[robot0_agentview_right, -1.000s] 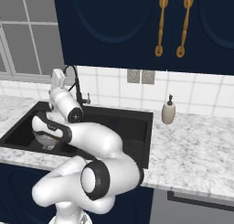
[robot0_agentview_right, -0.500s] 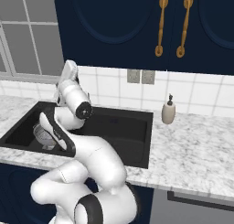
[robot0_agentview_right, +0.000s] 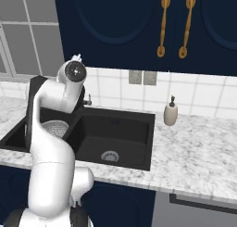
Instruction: Put the colander in the sink, put the tangerine in the colander, and turn on the sink faucet and pour water over the colander.
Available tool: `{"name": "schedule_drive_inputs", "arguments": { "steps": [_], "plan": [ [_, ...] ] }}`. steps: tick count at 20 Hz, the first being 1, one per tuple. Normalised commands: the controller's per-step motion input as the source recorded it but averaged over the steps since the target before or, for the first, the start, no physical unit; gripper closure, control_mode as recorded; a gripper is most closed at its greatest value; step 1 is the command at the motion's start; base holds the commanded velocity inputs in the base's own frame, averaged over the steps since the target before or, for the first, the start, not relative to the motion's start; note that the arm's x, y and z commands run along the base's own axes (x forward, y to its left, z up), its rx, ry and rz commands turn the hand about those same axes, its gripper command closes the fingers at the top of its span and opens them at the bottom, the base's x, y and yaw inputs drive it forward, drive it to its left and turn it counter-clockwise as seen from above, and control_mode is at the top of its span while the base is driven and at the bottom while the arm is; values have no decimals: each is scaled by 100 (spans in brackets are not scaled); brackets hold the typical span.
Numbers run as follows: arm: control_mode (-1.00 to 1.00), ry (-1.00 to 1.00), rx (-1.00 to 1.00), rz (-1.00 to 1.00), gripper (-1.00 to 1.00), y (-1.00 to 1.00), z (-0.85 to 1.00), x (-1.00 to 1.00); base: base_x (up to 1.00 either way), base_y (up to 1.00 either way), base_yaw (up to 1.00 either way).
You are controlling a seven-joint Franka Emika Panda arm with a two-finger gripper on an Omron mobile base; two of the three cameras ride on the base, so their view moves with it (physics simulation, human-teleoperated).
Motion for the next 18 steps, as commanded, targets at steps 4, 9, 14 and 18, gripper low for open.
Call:
{"name": "schedule_drive_inputs", "arguments": {
  "steps": [4, 9, 14, 18],
  "plan": [
    [-100, 14, 0, 2, -100, -28, -61, -50, 0, 0, 0],
    [-100, 2, 4, 13, -100, -3, -52, -2, 0, 0, 0],
    [-100, 1, 14, 23, -100, -5, -22, 53, 0, 0, 0],
    [-100, 0, 21, 24, -100, -8, -4, 59, 0, 0, 0]
  ]
}}
